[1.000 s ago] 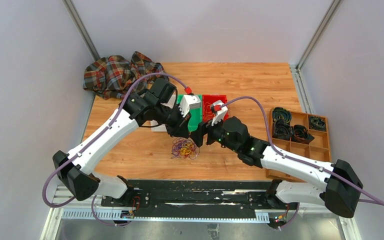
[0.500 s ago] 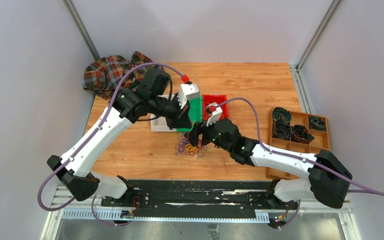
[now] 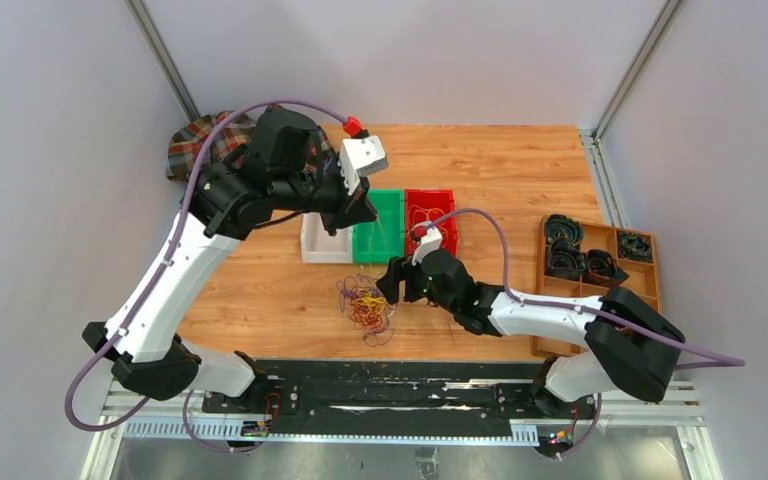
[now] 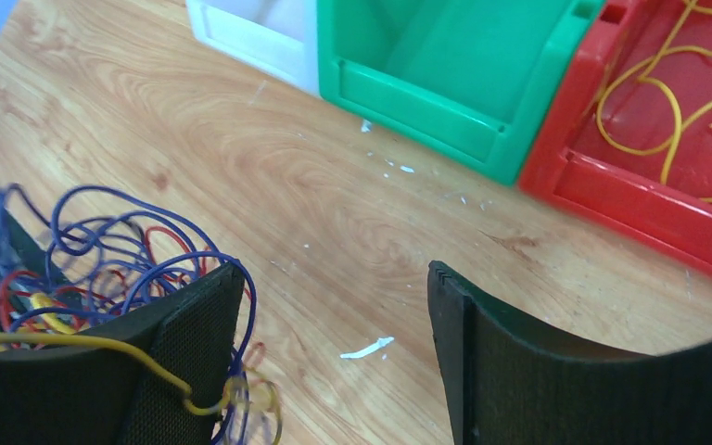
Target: Untangle the cables
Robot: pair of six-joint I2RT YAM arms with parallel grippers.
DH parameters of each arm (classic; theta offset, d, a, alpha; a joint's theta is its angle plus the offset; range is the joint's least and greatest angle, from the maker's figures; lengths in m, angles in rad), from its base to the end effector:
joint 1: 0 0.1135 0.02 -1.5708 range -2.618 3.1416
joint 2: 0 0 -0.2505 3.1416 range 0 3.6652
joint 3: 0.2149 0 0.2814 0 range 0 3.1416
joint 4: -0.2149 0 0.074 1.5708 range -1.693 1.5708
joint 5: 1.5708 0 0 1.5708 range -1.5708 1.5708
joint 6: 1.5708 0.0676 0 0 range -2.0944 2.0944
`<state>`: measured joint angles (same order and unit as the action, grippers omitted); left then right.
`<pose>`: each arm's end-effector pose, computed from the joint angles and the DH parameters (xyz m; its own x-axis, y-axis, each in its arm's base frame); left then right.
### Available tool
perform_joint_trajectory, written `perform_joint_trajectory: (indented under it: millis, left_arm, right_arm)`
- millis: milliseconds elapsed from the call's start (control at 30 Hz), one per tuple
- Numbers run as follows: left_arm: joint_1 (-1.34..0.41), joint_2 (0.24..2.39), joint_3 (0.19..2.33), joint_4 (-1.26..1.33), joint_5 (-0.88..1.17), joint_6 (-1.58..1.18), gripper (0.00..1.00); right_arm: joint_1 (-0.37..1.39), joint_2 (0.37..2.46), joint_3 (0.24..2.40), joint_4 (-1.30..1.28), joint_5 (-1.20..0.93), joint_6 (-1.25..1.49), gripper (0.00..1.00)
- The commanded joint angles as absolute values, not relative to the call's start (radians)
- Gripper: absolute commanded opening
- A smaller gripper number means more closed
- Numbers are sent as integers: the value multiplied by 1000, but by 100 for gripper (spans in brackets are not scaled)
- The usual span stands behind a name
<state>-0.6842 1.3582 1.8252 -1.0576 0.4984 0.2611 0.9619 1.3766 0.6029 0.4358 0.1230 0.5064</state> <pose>0.2093 -0.2124 0.4614 -0.1942 0.4510 -0.8712 0.9450 0.3243 -0.0427 0.2032 0.2769 0.1633 -0.5286 0.0836 -0.8448 -0.5620 0.7113 0.4220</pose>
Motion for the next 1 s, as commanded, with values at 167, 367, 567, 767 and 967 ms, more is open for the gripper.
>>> perform_joint_trajectory:
  millis: [167, 367, 567, 767, 967]
  left_arm:
    - [-690, 1375, 1993, -1030, 351, 372, 0]
    - [-690, 1397, 2102, -1029, 286, 390, 0]
    - [-690, 1378, 2161, -971, 263, 378, 0]
    - [-690, 1367, 2242, -855, 110, 382, 1]
    - [-690, 1291, 2167, -639, 34, 380, 0]
  right_arm:
    - [976, 1434, 554, 421, 210, 510, 72]
    - [976, 1462, 539, 411, 233, 510, 72]
    - [976, 1491, 529, 405, 239, 507, 72]
    - [976, 1486, 518, 417, 231, 498, 74]
    - [977, 1449, 500, 423, 239, 485, 77]
